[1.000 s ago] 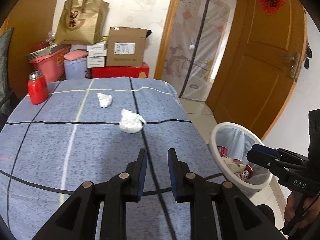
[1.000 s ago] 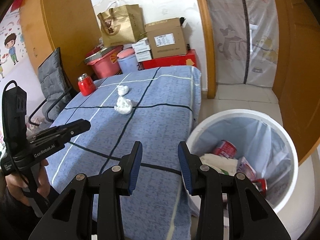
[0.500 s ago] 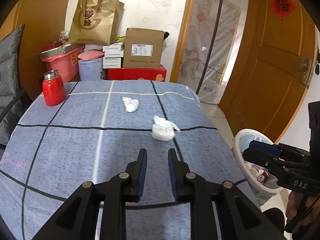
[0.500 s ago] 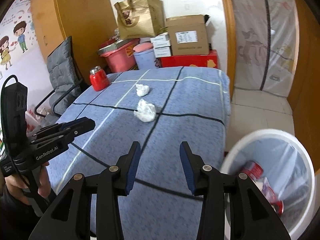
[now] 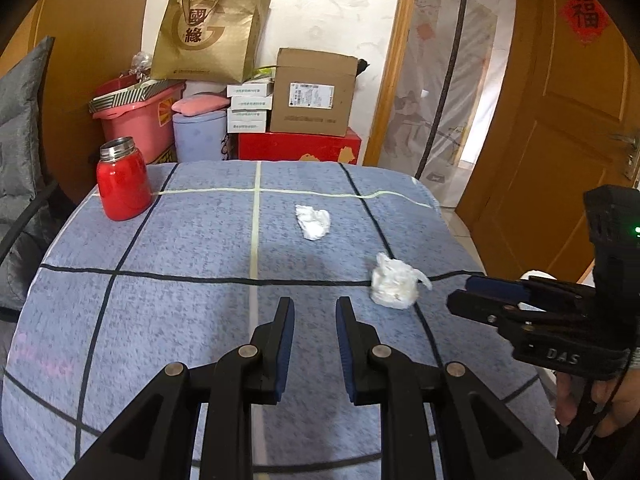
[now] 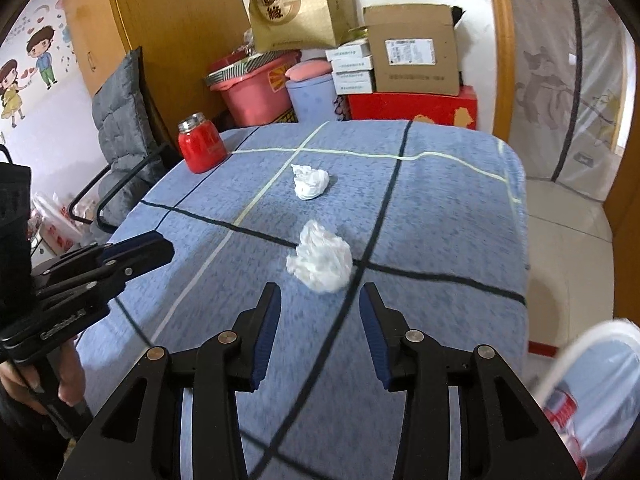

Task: Collect trash
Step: 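Move both tools back over the table toward the two white tissues, then grasp one white tissue with the right gripper while the left grasps the other tissue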

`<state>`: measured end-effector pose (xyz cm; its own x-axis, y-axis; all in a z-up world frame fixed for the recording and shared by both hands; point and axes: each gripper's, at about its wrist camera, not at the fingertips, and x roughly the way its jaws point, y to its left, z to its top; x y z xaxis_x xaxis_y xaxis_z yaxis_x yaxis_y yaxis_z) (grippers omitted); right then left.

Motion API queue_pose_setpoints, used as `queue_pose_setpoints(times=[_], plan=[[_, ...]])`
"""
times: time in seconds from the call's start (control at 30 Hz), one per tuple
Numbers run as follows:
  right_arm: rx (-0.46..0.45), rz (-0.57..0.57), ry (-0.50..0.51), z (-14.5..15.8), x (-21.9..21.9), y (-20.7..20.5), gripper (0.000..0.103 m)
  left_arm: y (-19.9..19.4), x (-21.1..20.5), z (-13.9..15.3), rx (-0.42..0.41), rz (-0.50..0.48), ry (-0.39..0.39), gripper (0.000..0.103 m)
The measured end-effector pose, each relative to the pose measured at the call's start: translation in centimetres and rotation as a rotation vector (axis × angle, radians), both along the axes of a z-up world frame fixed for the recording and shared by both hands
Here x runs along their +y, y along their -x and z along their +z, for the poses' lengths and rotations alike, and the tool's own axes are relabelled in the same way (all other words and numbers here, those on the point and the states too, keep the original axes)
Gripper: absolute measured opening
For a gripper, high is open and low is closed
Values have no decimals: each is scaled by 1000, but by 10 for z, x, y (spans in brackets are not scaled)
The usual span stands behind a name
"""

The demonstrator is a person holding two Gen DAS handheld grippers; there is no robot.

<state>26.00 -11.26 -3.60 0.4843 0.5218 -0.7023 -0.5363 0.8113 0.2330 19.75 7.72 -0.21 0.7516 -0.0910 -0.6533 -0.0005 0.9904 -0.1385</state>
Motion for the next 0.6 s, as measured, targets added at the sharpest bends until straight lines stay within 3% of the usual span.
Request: queue_pose_setpoints(times=[0.3, 0.37, 0.4, 0.43, 0.6], plan=[[86, -9, -11, -28, 19, -40, 42, -28, 12, -5, 10, -2, -8, 22], [86, -10, -20, -29, 19, -40, 33, -34, 12, -6, 14, -3, -11, 26], [83, -10, -19, -29, 18, -40, 22, -36, 11, -6, 14, -4, -15, 26], [81, -9, -25, -29, 17, -39, 18, -39, 10, -6, 15, -8, -20, 27], [69, -18, -70, -20, 4, -33, 15, -51, 4, -8, 21, -18, -28, 27]])
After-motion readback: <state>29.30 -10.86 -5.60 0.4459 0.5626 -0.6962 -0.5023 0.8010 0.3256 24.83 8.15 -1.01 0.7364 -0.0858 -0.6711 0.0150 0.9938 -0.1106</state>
